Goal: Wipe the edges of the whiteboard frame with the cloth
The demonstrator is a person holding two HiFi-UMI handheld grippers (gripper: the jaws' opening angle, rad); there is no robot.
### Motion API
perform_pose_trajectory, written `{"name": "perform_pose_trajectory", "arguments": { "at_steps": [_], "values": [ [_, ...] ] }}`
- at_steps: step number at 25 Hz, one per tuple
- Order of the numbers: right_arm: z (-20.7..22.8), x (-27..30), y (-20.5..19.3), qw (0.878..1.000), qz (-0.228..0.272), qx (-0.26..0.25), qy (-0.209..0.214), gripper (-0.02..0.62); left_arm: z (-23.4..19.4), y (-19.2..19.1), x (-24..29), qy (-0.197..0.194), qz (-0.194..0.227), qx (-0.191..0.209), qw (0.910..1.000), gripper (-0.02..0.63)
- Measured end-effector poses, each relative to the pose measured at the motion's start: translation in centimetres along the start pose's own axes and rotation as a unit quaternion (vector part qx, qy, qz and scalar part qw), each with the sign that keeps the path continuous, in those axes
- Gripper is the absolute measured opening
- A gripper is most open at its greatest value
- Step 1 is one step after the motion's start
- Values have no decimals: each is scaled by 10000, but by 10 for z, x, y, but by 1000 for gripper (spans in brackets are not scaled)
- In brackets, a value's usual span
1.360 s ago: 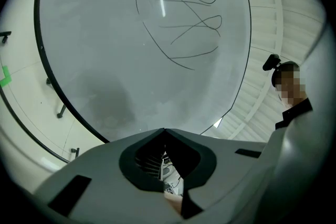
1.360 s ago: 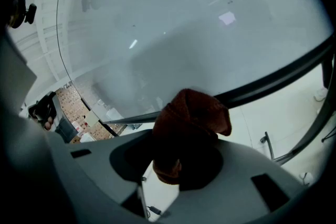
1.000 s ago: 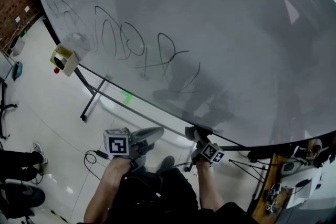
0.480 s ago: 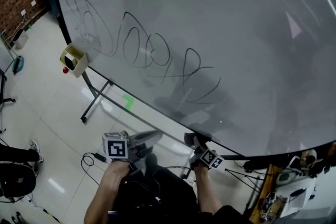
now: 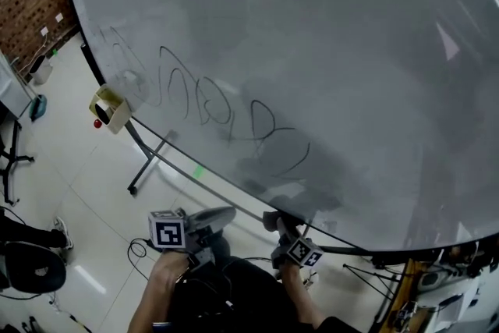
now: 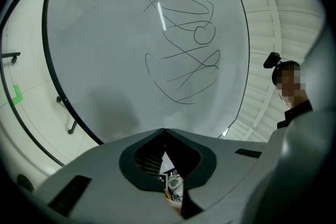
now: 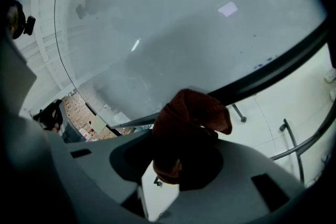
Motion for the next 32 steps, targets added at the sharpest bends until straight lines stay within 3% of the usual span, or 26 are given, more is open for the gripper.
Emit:
{"name": "perform_pose_trajectory", "arguments": {
  "at_steps": [12, 32],
  "values": [
    [-11, 15, 2, 9976, -410, -412, 364, 130, 4, 1, 17, 142, 154, 152, 9997, -14],
    [-68, 82, -29, 9996, -2, -114, -276, 129, -17, 75, -73, -174, -295, -14, 9994, -14]
  ]
}}
Point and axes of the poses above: the fingertips, and each gripper's own axes: x forward along the fingers, z to its right, y out of its top, the point moved 7 cm from there along -x, backward along the fingers, and after that the axes turned 1 degree about x, right-handed, at the moved point
